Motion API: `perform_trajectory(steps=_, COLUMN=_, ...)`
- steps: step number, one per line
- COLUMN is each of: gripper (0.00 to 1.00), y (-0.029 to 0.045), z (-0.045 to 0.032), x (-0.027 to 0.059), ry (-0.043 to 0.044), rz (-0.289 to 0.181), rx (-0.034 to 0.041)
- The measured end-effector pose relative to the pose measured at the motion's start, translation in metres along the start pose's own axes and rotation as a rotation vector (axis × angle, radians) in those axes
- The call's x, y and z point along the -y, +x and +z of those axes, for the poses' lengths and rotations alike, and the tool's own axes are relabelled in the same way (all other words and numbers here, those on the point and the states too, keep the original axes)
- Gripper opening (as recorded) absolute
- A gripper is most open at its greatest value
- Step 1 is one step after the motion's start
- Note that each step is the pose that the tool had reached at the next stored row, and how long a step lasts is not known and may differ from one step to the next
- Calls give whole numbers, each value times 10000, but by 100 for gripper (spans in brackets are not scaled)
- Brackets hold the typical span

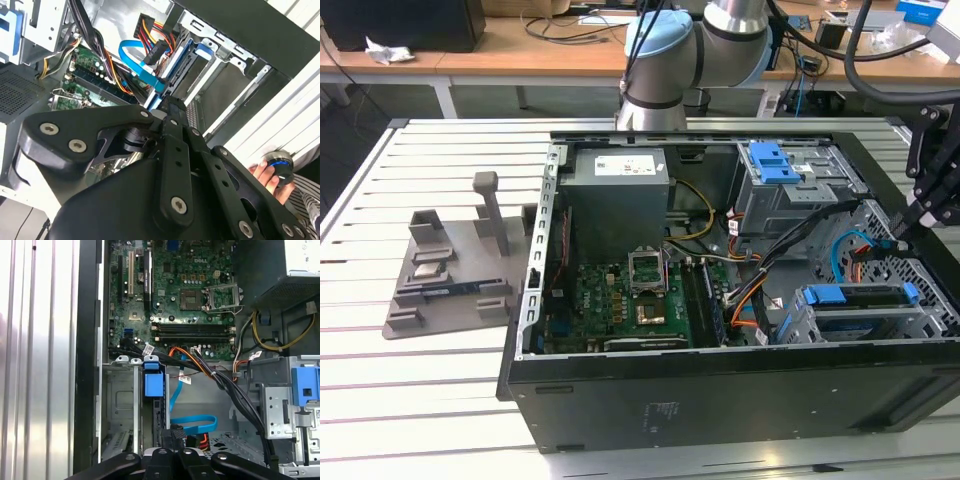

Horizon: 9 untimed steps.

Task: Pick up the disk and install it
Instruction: 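Insert the disk into the insertion slot, then insert the first disk wire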

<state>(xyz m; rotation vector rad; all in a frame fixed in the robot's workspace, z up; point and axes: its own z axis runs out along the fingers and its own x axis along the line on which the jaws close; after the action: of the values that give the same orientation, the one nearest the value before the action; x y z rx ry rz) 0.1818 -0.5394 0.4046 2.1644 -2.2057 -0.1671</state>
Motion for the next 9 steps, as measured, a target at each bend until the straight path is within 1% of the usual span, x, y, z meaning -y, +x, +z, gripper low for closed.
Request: perform_trajectory(steps=9, gripper=11, y=0, z=1, x=7, ry=0, rz=-1, rx=2)
